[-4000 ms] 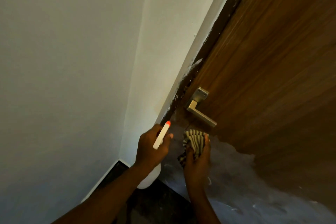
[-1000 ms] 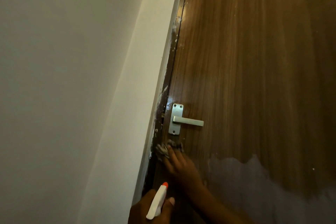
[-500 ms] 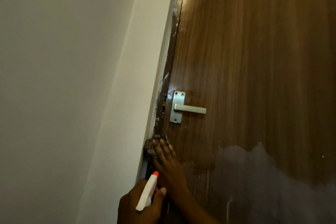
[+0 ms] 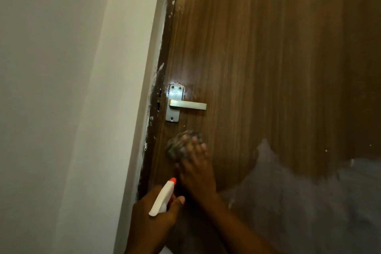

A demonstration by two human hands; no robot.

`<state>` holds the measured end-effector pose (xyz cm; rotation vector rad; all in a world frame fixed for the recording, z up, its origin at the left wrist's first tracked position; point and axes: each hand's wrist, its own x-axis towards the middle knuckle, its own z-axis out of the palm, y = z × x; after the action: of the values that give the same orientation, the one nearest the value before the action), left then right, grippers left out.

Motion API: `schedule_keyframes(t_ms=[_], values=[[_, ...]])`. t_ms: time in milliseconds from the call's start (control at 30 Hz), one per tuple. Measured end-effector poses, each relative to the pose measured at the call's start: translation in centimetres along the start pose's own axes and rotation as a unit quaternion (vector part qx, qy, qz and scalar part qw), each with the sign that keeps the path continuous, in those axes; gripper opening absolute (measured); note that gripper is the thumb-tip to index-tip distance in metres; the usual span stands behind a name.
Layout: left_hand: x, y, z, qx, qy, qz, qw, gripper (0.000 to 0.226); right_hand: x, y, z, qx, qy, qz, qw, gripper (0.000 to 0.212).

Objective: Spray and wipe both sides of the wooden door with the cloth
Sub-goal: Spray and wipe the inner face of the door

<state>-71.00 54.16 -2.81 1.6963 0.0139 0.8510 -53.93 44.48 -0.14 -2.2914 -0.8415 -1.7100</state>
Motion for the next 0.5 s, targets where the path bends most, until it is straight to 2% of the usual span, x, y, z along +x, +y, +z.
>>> schedule_keyframes(t_ms=[33,67,133,167,233,300,333,400,433,467,500], values=[[-0.2,0.2,0.2,0.008,-0.007,-0.012,1.000,0.038,-1.9,-0.7,0.9,-0.023,-0.029,-0.115,0.993,0.053],[-0.4,0.1,0.7,0.024,-0.020,-0.017,0.999,0.052,-3.9,-0.2,0.8,-0.022,-0.059,-0.178,0.982,0.053],[-0.8,-0.2,1.5,0.040,-0.031,-0.032,0.998,0.066,-7.5,4.0,0.3,-0.026,-0.043,-0.196,0.979,0.047],[-0.7,-0.1,1.9,0.040,-0.030,-0.041,0.998,0.066,-8.8,6.6,-0.6,-0.043,-0.008,-0.167,0.985,0.043],[-0.5,-0.4,2.8,0.042,-0.062,-0.069,0.995,0.069,-9.8,11.0,-2.7,-0.036,0.030,0.011,0.999,0.046],[-0.6,-0.6,3.8,0.043,-0.082,-0.060,0.994,0.068,-7.4,13.4,-5.1,-0.032,0.069,0.218,0.973,0.059],[-1.0,0.0,4.0,0.051,-0.109,-0.018,0.993,0.059,-5.3,13.9,-5.6,-0.036,0.078,0.280,0.956,0.063],[-1.6,0.5,4.7,0.051,-0.157,0.036,0.986,0.043,-2.0,13.2,-5.9,-0.037,0.070,0.306,0.949,0.064],[-1.7,1.3,5.4,0.040,-0.155,0.031,0.987,0.044,-1.7,12.9,-5.6,-0.040,0.076,0.271,0.959,0.062],[-1.6,1.4,6.3,0.061,-0.139,0.006,0.988,0.049,-2.5,13.2,-5.1,-0.042,0.071,0.209,0.974,0.059],[-1.9,1.6,6.5,0.078,-0.158,-0.002,0.984,0.055,-4.4,13.8,-4.7,-0.053,0.053,0.130,0.989,0.057]])
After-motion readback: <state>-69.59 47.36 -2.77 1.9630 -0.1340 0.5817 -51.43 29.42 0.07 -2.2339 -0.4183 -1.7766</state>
